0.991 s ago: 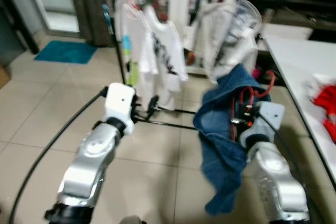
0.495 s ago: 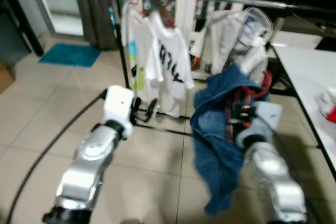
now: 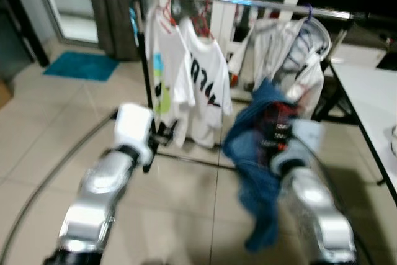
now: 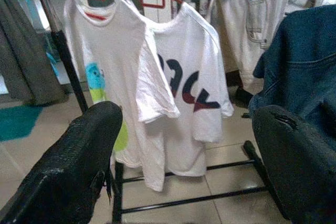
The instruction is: Hang hanger
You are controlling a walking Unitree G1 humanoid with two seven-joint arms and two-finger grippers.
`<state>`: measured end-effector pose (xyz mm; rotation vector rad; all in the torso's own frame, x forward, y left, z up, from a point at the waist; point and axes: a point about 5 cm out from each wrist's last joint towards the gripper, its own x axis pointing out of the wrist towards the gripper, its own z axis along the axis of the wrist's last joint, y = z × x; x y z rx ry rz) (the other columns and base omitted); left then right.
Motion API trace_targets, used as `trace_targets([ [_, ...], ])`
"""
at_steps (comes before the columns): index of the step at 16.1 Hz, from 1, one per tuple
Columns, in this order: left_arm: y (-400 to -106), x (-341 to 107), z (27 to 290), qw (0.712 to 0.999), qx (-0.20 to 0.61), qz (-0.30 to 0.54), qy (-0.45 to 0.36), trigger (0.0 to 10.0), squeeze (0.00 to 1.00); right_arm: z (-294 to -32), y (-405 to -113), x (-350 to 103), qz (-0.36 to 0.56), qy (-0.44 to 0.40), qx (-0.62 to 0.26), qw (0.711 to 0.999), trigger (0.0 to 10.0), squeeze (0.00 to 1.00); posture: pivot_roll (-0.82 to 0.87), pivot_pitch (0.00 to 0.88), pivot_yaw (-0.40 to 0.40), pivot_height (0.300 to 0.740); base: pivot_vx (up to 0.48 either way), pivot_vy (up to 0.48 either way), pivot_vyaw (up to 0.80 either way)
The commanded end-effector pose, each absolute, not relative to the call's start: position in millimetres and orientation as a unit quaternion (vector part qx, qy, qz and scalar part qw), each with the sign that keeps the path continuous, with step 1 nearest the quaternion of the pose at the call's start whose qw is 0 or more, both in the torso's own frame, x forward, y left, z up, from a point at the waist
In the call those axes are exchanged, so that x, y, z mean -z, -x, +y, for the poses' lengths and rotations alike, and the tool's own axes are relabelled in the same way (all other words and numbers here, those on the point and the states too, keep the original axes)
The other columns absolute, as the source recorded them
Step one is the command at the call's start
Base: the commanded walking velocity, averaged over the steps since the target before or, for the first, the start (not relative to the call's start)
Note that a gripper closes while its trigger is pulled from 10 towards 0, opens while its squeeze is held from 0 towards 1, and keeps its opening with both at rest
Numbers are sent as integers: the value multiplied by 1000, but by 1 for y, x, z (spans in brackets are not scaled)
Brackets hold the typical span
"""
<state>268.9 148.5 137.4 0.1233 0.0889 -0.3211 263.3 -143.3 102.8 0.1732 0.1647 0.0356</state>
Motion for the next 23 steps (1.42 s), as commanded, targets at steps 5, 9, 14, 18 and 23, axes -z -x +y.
trace_targets([
  [5,-270,-140,138,982,177,38,-58,10000,0,-156,-264,-109,66,-80,3,995,10000,0,57,34,-32,740,337,0,0],
  [9,-270,-141,138,982,178,38,-58,10000,0,-157,-264,-109,66,-80,5,995,10000,0,58,34,-32,740,337,0,0],
  [14,-270,-141,137,981,179,38,-58,10000,0,-159,-265,-110,63,-82,11,995,10000,0,59,35,-33,740,337,0,0],
  [18,-271,-141,137,981,182,38,-59,10000,0,-159,-265,-110,63,-92,16,994,10000,0,63,35,-23,740,337,0,0],
  [23,-273,-143,139,980,185,37,-65,10000,0,-158,-266,-110,58,-89,20,994,10000,0,69,34,-8,740,337,0,-320],
])
